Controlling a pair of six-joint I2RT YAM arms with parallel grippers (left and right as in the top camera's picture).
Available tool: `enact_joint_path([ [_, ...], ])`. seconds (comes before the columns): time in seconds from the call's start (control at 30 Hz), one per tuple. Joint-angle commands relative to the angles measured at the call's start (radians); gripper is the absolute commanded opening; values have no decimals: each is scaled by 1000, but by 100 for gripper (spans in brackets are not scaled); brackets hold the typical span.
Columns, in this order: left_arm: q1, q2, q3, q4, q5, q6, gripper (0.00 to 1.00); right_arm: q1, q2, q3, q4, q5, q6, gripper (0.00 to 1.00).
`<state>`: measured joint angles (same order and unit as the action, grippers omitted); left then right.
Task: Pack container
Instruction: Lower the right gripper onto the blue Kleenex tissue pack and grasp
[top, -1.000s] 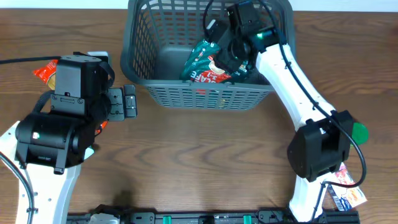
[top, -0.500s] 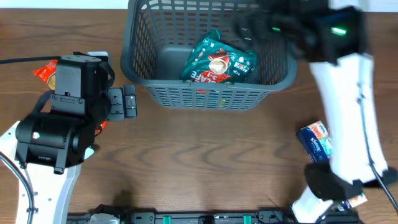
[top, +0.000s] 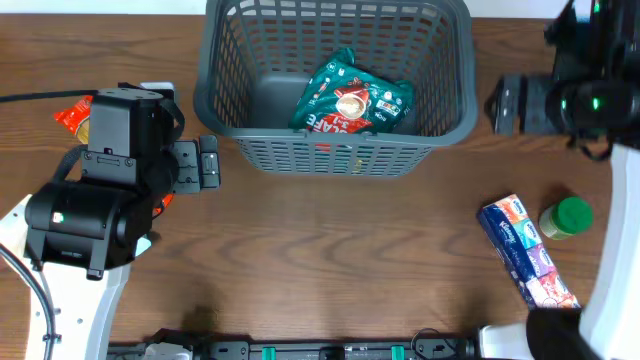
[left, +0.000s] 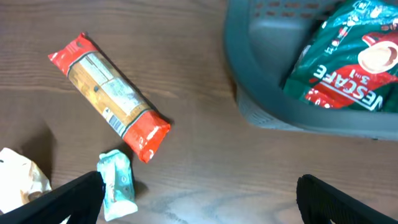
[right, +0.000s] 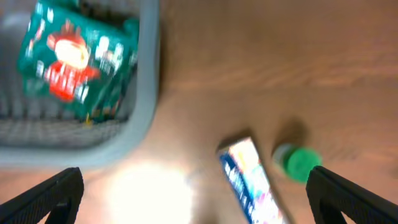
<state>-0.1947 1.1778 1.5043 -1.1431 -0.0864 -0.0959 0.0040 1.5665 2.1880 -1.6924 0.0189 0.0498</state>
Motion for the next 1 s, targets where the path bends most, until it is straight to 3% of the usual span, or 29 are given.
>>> enact_joint_path([
  [0.0,-5,5,16,3,-12,17,99,-4,-158,-185,-6,-35,24,99],
  [0.27,-5,5,16,27,-12,17,99,-4,-505,-715,-2,-13,103,99],
  [0.43,-5,11,16,37,-12,17,99,-5,-615,-901,130,294,22,99],
  [0.77,-5,43,16,45,-12,17,99,-33,-558,-1059,482,354,-41,99],
  [0.97,-5,43,16,45,-12,17,99,-86,-498,-1215,583,129,-319,99],
])
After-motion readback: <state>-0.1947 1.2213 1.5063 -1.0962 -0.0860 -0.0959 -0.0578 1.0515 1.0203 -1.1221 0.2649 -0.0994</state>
